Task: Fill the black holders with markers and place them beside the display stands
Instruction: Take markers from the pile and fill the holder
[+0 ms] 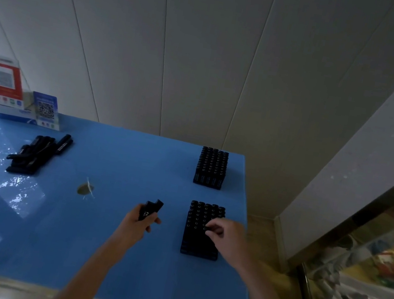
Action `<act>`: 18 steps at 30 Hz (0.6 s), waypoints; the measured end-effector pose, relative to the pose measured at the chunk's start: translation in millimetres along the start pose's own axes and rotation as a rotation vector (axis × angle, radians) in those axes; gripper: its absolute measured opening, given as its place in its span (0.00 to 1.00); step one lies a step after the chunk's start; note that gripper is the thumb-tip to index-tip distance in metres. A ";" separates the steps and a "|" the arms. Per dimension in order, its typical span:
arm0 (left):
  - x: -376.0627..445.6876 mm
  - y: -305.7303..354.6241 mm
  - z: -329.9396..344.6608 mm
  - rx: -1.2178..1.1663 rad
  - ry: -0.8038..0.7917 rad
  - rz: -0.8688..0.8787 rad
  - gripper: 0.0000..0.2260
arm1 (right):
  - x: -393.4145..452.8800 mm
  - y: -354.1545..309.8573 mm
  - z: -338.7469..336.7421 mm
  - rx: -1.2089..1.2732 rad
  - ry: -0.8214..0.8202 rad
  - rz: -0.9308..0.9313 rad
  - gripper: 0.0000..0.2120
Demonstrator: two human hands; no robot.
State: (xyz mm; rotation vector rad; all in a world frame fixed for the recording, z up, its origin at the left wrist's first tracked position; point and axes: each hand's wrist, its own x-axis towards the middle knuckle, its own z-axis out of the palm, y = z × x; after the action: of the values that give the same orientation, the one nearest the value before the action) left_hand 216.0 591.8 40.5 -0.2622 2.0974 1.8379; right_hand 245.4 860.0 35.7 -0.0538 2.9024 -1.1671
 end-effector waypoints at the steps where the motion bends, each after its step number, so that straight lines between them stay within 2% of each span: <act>1: -1.2 -0.2 -1.6 -0.002 0.002 0.003 0.08 | 0.3 0.4 2.3 -0.010 0.002 -0.001 0.08; 11: -9.1 1.3 -10.4 0.017 -0.009 0.063 0.08 | -0.4 6.5 15.7 -0.067 0.054 -0.034 0.09; 15: -6.2 -0.3 -9.9 0.058 0.009 0.036 0.07 | -3.6 5.4 18.8 -0.088 0.086 -0.055 0.08; 18: -7.9 0.3 -6.9 0.001 -0.009 0.021 0.06 | -3.8 4.4 18.4 -0.094 0.092 -0.055 0.08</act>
State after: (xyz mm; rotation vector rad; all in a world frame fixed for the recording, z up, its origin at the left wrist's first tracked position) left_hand 222.3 584.4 44.4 -0.2320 2.1030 1.8463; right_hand 249.5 850.6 19.3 -0.0827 3.0539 -1.0680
